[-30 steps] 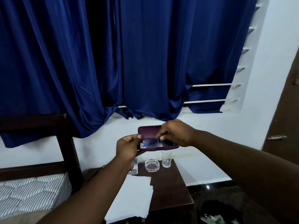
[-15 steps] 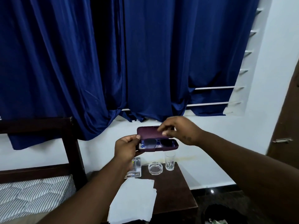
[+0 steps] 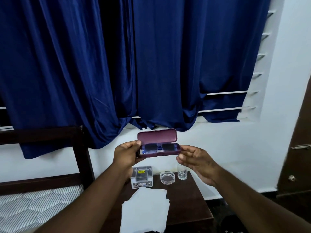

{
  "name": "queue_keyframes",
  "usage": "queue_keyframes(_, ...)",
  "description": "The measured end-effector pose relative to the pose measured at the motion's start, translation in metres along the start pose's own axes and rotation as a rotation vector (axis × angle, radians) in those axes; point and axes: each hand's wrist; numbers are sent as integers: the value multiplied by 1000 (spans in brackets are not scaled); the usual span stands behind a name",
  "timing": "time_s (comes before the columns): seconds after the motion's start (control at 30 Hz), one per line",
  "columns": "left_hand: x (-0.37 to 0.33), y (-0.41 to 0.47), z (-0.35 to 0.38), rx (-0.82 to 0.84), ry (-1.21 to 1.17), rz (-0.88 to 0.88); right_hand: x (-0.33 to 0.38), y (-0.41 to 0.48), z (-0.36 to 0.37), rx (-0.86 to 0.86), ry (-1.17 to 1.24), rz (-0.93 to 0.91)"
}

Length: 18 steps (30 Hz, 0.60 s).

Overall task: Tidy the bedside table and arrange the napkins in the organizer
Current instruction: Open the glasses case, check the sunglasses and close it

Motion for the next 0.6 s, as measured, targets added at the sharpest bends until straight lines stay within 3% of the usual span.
queue_keyframes(0.4,-13,-9,-3,-13,-3,-31,2,11,20,-25,119,-80)
queue_keyframes(0.6,-32,-8,-4,24,111,-172,-4,17,20,-31,147,-97)
Point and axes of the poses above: each hand's wrist, its own y-axis towards the middle knuckle, its own z-axis out of the palm, x = y × z, and after that the axes turned 9 degrees about -y, right-handed
